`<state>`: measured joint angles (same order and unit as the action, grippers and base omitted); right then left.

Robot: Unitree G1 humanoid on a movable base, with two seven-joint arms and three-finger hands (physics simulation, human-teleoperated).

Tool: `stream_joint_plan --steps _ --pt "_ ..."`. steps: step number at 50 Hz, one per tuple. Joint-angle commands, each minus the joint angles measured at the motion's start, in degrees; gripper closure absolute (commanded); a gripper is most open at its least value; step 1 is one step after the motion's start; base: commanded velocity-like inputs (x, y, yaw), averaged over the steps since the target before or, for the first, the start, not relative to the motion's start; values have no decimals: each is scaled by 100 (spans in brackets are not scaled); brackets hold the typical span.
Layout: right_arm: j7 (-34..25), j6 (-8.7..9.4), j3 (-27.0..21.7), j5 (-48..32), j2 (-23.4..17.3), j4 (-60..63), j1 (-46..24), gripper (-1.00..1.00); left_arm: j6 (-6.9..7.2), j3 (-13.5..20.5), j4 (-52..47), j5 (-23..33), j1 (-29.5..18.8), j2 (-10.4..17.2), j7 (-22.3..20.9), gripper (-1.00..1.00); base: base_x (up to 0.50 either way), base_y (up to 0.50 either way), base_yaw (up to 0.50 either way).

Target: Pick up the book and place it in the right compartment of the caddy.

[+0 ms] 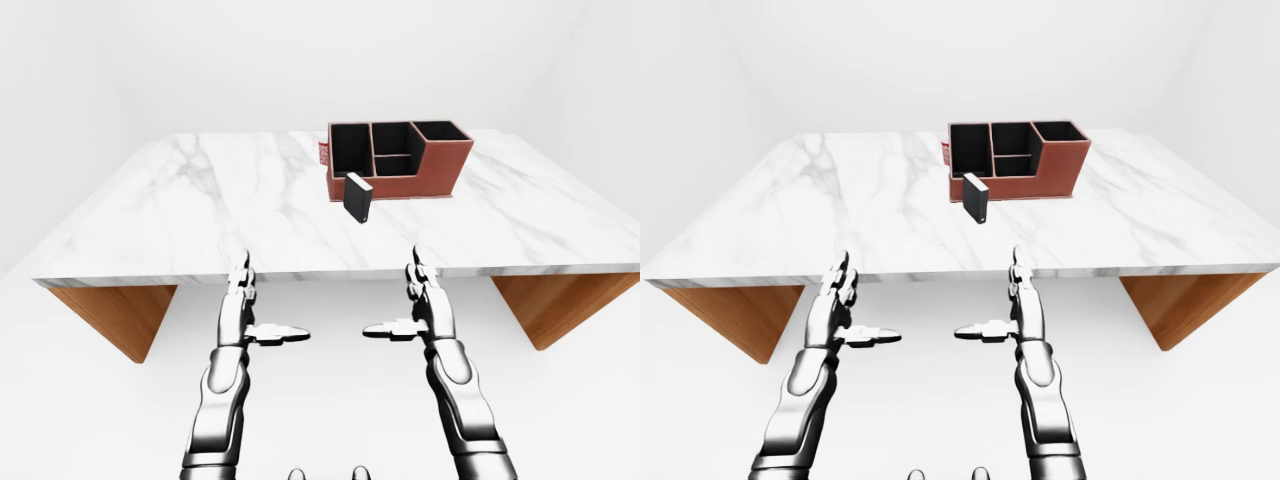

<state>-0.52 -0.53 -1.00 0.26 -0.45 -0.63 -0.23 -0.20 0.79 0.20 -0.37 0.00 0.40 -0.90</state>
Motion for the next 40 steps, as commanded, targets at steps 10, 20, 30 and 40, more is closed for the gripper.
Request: stream_joint_plan --steps 10,20,30,40 --pt "-119 -184 -117 3 -68 -153 -30 -100 -27 137 62 -69 -19 65 -127 -100 0 0 0" --pt "-81 -141 -115 -9 -64 -224 -53 -100 -75 162 165 -88 -60 75 -117 -100 0 0 0" --pt "-118 -65 -93 13 -63 -137 -19 -100 -38 142 113 -103 -39 68 -129 -100 0 0 0" --pt "-180 -8 -88 53 -60 -104 1 -100 -19 131 62 -113 -12 60 -150 -100 0 -6 0"
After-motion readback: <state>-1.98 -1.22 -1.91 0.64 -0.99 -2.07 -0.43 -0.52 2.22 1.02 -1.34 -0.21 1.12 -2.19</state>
